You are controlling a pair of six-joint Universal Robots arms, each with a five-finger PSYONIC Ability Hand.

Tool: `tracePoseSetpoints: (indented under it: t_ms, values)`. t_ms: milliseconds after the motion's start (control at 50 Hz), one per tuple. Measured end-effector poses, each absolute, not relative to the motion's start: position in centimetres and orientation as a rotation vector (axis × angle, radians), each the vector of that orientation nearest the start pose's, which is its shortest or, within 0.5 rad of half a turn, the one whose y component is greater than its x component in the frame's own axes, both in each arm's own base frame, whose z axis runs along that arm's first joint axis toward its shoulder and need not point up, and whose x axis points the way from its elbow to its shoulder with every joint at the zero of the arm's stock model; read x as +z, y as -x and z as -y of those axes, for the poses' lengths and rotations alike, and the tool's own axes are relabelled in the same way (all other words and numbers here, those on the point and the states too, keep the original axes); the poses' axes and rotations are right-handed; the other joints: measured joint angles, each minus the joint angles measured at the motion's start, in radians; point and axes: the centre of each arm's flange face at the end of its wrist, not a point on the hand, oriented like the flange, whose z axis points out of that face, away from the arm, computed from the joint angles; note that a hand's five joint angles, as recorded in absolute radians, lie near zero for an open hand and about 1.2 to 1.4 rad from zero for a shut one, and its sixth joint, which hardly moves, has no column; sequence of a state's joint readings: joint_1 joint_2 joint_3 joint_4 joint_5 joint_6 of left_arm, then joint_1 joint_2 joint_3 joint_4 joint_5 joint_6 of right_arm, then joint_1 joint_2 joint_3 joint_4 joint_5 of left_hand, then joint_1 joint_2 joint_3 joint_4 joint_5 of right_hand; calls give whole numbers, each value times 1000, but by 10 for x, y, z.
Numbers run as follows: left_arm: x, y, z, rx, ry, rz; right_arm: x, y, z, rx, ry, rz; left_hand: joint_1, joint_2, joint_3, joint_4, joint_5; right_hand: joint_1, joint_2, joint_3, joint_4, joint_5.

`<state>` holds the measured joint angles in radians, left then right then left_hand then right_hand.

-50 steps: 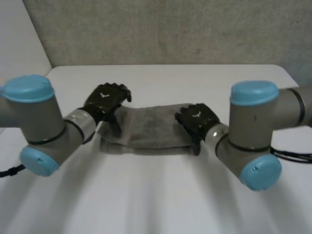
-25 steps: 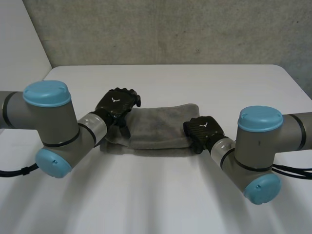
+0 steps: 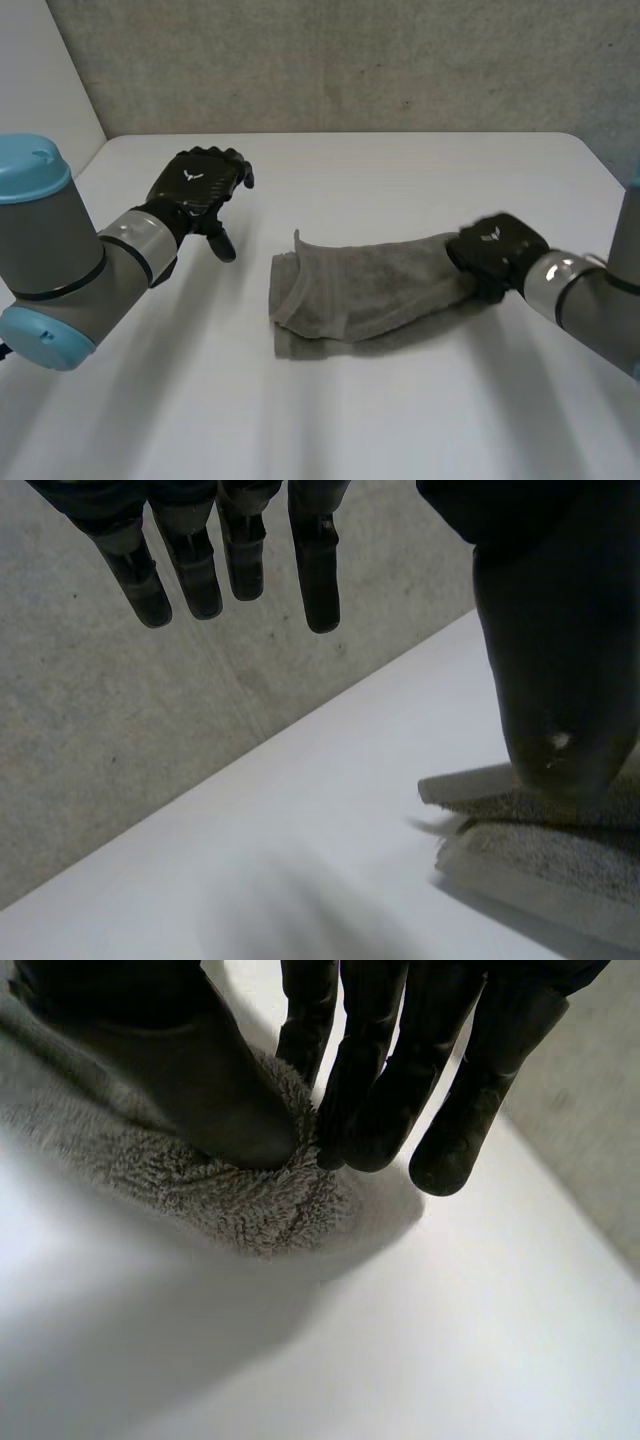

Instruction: Fold the towel.

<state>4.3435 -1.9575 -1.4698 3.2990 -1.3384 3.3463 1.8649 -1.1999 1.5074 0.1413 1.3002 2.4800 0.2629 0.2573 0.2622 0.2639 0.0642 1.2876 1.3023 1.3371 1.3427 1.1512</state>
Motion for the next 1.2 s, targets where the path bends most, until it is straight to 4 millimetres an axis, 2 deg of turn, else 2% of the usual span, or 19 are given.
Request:
tracePoseSetpoints:
  t_ms: [20,80,120,140,220,320,360,380,400,420,440,480,560,680,780,880,1000,1100,1200]
  values:
    - [222,277,294,-2240,-982,-2397,202,-250,274,-1686,1400,-2196,0,0,0,0,0,0,0,0,0,0]
    - [227,279,294,-2265,-974,-2392,213,-278,262,-1712,1413,-2083,0,0,0,0,0,0,7,1,0,3]
    - [232,281,293,-2292,-956,-2398,216,-307,244,-1692,1436,-1980,0,0,0,0,0,0,16,2,0,3]
    - [233,281,293,-2299,-950,-2402,216,-315,238,-1682,1444,-1955,0,0,0,0,0,0,17,2,0,3]
    - [239,283,293,-2344,-895,-2440,203,-366,193,-1579,1524,-1804,0,0,0,0,0,0,17,4,1,3]
    - [241,282,293,-2363,-837,-2474,180,-397,160,-1489,1585,-1742,0,0,0,0,0,-8,9,2,-1,1]
    - [241,282,293,-2363,-818,-2480,173,-403,155,-1471,1585,-1751,0,0,0,0,0,-224,-215,-226,-231,-236]
    - [241,282,294,-2362,-807,-2482,169,-404,154,-1462,1577,-1766,0,0,0,0,0,-434,-405,-413,-416,-427]
    - [241,281,294,-2361,-796,-2483,166,-405,154,-1457,1560,-1785,0,0,0,0,0,-639,-632,-636,-638,-660]
    - [241,281,294,-2360,-792,-2483,165,-405,155,-1455,1551,-1794,0,0,0,0,0,-733,-728,-713,-716,-744]
    - [241,281,294,-2358,-784,-2484,164,-405,157,-1451,1526,-1816,0,0,0,0,0,-903,-907,-909,-919,-954]
    - [240,280,295,-2356,-777,-2483,166,-403,159,-1450,1483,-1841,0,0,0,0,0,-1015,-1037,-1050,-1062,-1083]
    - [239,280,295,-2351,-772,-2485,181,-395,168,-1460,1373,-1883,0,0,0,0,0,-1048,-1058,-1091,-1085,-1091]
    - [233,286,291,-2338,-792,-2516,209,-361,196,-1496,1213,-1940,0,0,0,0,0,-1055,-1058,-1091,-1085,-1091]
    - [225,297,280,-2310,-839,-2569,215,-338,216,-1503,1124,-1985,0,0,0,0,0,-1058,-1058,-1091,-1086,-1091]
    - [207,306,263,-2224,-896,-2646,205,-327,233,-1458,994,-2044,0,0,0,0,0,-1059,-1058,-1091,-1086,-1091]
    - [168,305,250,-2020,-890,-2744,174,-328,245,-1362,871,-2110,0,0,0,0,0,-1059,-1058,-1092,-1086,-1091]
    - [139,301,250,-1875,-850,-2786,148,-332,249,-1315,848,-2161,0,0,0,0,0,-1059,-1058,-1092,-1086,-1091]
    - [130,299,251,-1815,-830,-2801,142,-332,252,-1337,834,-2202,0,0,0,0,-1,-1059,-1058,-1092,-1086,-1091]
